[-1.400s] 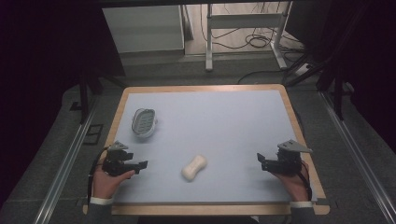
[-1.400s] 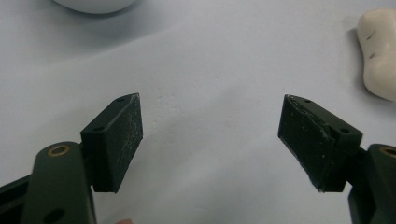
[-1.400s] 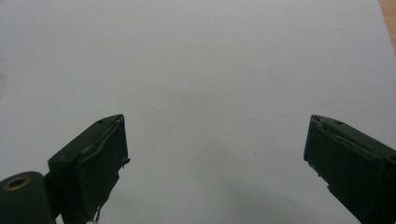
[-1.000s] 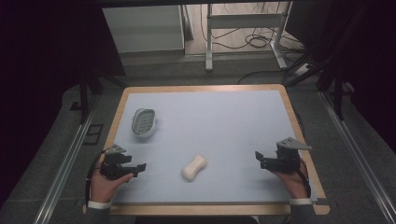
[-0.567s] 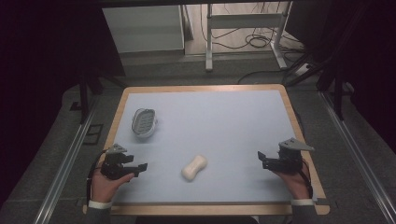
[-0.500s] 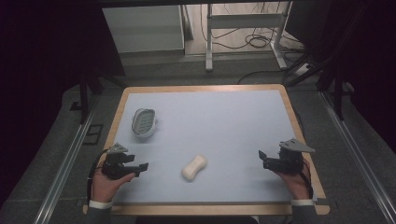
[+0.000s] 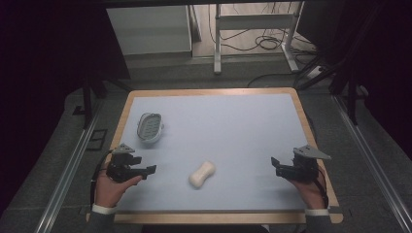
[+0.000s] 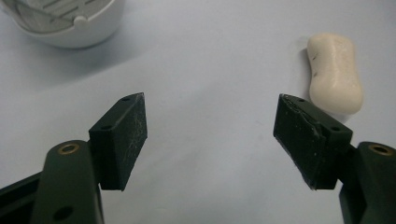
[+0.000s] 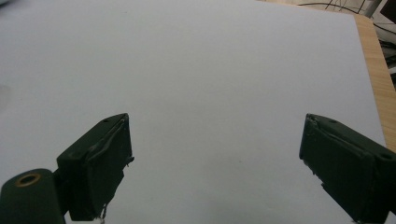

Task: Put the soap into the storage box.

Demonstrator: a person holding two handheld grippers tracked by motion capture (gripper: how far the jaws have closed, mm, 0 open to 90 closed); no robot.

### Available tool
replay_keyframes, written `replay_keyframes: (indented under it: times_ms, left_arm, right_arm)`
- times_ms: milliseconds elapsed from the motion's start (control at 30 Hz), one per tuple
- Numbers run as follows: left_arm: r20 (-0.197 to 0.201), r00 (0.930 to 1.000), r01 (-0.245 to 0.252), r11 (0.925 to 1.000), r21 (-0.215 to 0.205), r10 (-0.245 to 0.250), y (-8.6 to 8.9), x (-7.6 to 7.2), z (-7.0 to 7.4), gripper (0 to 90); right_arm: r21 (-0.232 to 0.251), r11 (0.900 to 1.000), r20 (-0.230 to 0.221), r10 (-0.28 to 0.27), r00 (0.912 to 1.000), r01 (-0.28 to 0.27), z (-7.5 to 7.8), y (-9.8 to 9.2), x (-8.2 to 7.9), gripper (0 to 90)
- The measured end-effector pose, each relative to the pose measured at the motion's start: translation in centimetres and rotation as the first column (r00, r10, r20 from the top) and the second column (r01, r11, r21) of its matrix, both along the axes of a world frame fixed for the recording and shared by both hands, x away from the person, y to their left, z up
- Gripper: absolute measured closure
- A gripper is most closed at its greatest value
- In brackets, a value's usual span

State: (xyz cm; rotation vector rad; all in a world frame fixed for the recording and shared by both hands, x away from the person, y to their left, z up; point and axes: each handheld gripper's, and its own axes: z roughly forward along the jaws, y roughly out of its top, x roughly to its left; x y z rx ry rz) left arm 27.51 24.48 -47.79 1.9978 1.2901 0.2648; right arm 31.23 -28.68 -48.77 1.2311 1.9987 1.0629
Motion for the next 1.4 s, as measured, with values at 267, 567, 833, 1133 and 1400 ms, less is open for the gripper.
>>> replay_keyframes:
  times_ms: [267, 567, 833, 1133, 1400]
  left_arm:
    - [-0.001, 0.9987, 0.052, 0.9981, 0.033, -0.052, -1.8, 0.7, 1.4, 26.3]
    - [-0.007, 0.9951, 0.099, 0.9928, 0.068, -0.099, -3.4, 1.1, 2.3, 26.1]
    - [-0.03, 0.9914, 0.13, 0.9866, 0.098, -0.128, -4.8, 1.6, 2.3, 25.1]
    - [-0.041, 0.9848, 0.173, 0.978, 0.117, -0.169, -6.8, 2.0, 2.7, 25.0]
    - [-0.063, 0.9759, 0.216, 0.9676, 0.131, -0.209, -9.3, 2.3, 2.3, 25.0]
  right_arm:
    - [-0.012, 1.0, -0.016, 0.004, 0.9999, -0.004, -0.2, 0.1, 0.0, 9.3]
    - [-0.025, 1.0, -0.017, 0.006, 0.9998, -0.006, -0.3, 0.2, 0.0, 9.3]
    - [-0.037, 0.999, -0.025, 0.004, 0.9997, -0.005, -0.4, 0.3, 0.0, 9.3]
    - [-0.064, 0.998, -0.035, 0.003, 0.9994, -0.005, -0.6, 0.7, 0.1, 9.3]
    - [-0.073, 0.997, -0.038, -0.003, 0.9993, 0.0, -0.8, 0.6, 0.2, 9.3]
